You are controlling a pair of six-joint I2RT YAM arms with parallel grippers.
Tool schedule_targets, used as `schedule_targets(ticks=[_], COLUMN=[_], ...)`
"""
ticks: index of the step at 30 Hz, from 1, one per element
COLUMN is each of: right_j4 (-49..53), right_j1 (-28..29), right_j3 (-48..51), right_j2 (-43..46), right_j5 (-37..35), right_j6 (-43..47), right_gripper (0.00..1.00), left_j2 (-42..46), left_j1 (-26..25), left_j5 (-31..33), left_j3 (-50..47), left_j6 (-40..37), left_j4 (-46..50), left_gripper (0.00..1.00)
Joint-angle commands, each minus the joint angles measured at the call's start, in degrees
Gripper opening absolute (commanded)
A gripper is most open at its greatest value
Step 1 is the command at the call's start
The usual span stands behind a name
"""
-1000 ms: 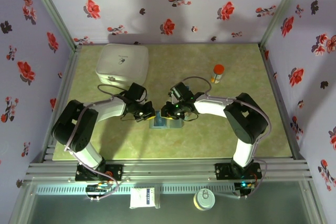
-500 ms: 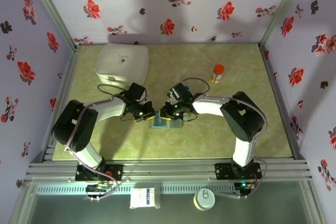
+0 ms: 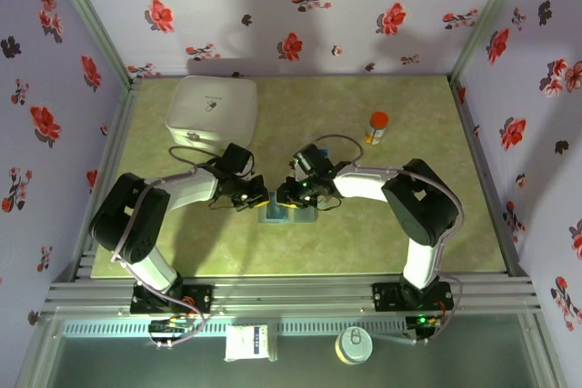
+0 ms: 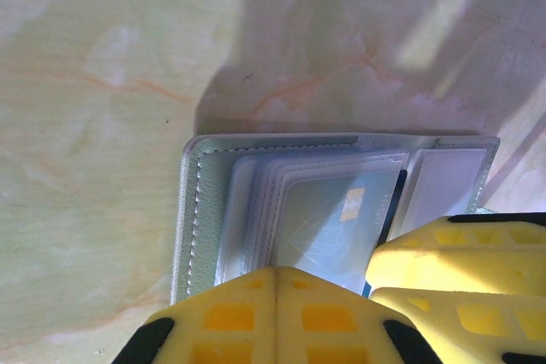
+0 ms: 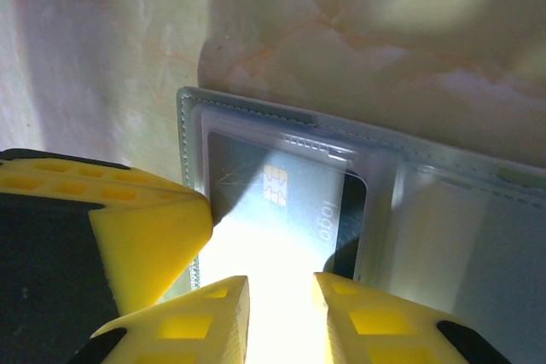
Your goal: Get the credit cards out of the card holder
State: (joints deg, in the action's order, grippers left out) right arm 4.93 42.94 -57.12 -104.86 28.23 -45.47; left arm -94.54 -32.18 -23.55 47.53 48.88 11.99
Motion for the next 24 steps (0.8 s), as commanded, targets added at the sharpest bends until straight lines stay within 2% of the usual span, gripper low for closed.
schedule_targets(ticks=[1, 9, 15, 19, 24], right_j4=[3.05, 3.07, 3.16, 2.32, -0.18], right_j1=[0.48, 0.43, 0.48, 0.47, 0.47], right_j3=[0.96, 1.45, 1.34, 1.36, 1.83], right_j2=[1.93, 1.65, 2.69, 3.47, 2.93], right_j5=[-2.1, -2.31, -2.35, -1.88, -0.32], right_j6=[0.87, 1.06, 0.96, 0.54, -0.64], right_gripper=[0.29, 0.29, 0.28, 0.28, 0.28], left_j2=[0.14, 2.21, 4.47, 3.87, 2.29], left_j1=[-0.07, -0.07, -0.07, -0.15, -0.25], left_j5=[1.08, 1.0, 1.05, 0.96, -0.01], left_j3=[-0.75, -0.59, -0.05, -0.33, -1.27], left_j6=[-1.03, -0.79, -0.71, -0.85, -0.59], left_j4=[0.85, 1.26, 2.4, 2.47, 0.82], left_gripper=[0.0, 0.0, 0.04, 0.0, 0.0])
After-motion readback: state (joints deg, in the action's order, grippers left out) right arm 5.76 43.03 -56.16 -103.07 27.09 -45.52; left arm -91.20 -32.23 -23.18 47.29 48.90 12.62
